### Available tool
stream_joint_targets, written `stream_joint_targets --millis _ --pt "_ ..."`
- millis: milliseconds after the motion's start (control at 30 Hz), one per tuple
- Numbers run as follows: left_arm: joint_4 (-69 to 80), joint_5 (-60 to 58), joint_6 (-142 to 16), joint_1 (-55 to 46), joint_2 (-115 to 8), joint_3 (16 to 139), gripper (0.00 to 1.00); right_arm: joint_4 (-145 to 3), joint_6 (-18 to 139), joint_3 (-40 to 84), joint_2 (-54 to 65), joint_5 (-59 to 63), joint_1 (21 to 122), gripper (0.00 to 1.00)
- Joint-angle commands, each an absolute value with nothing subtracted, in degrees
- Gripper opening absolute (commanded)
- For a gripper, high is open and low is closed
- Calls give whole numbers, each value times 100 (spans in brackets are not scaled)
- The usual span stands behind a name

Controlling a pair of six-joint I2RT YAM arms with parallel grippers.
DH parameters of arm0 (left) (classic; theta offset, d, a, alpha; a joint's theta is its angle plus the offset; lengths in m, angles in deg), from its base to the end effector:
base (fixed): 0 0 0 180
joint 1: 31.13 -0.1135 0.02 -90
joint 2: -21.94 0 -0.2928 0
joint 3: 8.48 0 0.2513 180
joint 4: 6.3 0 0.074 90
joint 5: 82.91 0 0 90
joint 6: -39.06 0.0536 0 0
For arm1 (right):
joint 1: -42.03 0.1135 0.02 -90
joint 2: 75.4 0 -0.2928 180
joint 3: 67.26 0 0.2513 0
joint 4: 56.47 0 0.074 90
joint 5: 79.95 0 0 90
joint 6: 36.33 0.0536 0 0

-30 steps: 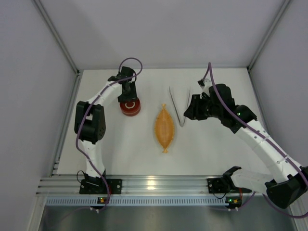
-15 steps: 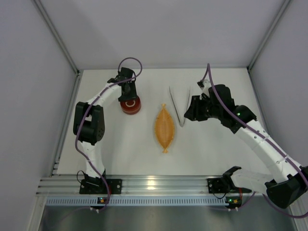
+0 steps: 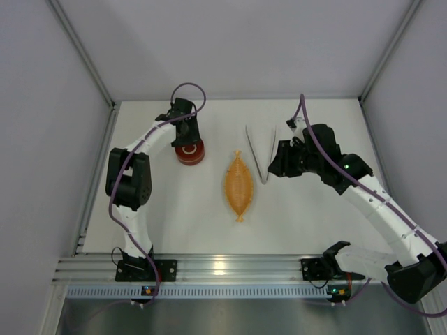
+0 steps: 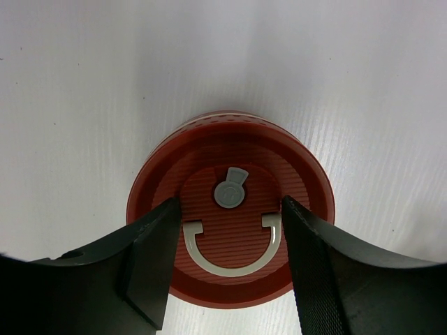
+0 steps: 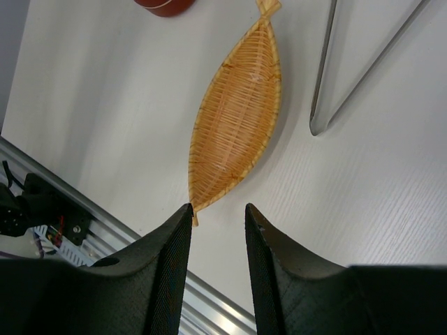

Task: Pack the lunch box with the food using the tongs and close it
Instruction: Close the box lid on the packing box.

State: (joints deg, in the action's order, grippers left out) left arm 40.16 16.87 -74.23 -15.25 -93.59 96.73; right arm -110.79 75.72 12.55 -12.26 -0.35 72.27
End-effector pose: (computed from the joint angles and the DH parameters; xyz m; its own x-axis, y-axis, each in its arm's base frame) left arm 0.4477 -0.1179 0.2266 -0.8103 -0.1746 -0.5594 -0.1527 0.9845 -0.0861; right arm 0.1928 0.1236 0.3694 -0.7214 0.0068 -0.6924 -0.3755 0.8364 0.3994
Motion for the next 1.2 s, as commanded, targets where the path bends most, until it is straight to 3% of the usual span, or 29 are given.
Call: stream_joint_targets --millis 0,467,1167 --pt "4672 1069 -7696 -1557 -9962 9278 68 -11220 7459 1318 -1396 -50 7200 36" --pt "4962 1316 -7564 -1539 -9276 9779 78 -11229 7459 1379 -1387 55 7200 38" --pt "5279 1263 -7275 -1171 -7485 10211 82 -11317 7450 1625 -1387 371 7200 42"
